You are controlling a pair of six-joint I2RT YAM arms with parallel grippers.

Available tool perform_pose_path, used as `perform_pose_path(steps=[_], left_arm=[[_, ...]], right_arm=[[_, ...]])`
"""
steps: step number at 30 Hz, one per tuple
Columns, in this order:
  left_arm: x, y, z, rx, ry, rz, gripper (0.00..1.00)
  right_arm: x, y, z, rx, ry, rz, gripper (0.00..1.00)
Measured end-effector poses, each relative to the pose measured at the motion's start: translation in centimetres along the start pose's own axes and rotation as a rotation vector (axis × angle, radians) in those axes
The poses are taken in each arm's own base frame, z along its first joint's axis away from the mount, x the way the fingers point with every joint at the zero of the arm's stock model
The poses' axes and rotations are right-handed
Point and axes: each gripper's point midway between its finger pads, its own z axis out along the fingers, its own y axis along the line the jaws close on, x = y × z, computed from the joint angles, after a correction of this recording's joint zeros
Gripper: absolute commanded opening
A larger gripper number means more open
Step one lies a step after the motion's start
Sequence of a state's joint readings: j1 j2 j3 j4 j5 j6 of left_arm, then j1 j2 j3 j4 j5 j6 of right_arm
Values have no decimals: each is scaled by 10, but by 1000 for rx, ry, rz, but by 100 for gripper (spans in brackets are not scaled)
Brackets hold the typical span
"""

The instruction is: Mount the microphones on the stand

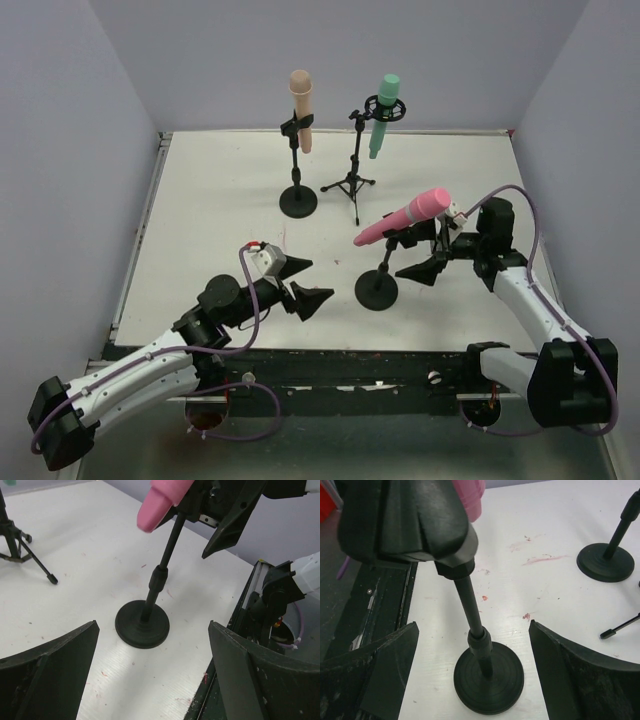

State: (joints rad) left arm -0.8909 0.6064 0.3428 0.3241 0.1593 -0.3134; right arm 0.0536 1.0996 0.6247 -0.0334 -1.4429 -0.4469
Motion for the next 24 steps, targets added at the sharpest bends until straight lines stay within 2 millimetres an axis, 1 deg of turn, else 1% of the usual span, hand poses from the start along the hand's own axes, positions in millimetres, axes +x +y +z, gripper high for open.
perform_pose_path(steps=[3,5,8,13,15,18,21,24], left_arm=[[17,6,-3,-28,19,-50,98],[23,9,-4,-41,24,-71,98],[18,8,-5,-47,3,-90,98],[11,8,-6,-50,-26,-103,98],[11,8,-6,-52,-27,-106,98],[10,8,-6,-55,-31,-109,98],[8,8,-7,-54,-37,-112,98],[7,7,-7,-53,-40,-112,98]], right_arm=[[0,-7,4,12,-4,13,95],[1,-10,8,15,-5,30,92],[1,-11,17,-1,-5,39,86],[0,-3,31,-53,-6,41,71],[-1,-1,33,-64,-7,39,61],[-2,-1,34,-65,-9,37,38],[-2,-1,34,-67,-9,41,19],[-4,-4,35,-62,-11,11,10]])
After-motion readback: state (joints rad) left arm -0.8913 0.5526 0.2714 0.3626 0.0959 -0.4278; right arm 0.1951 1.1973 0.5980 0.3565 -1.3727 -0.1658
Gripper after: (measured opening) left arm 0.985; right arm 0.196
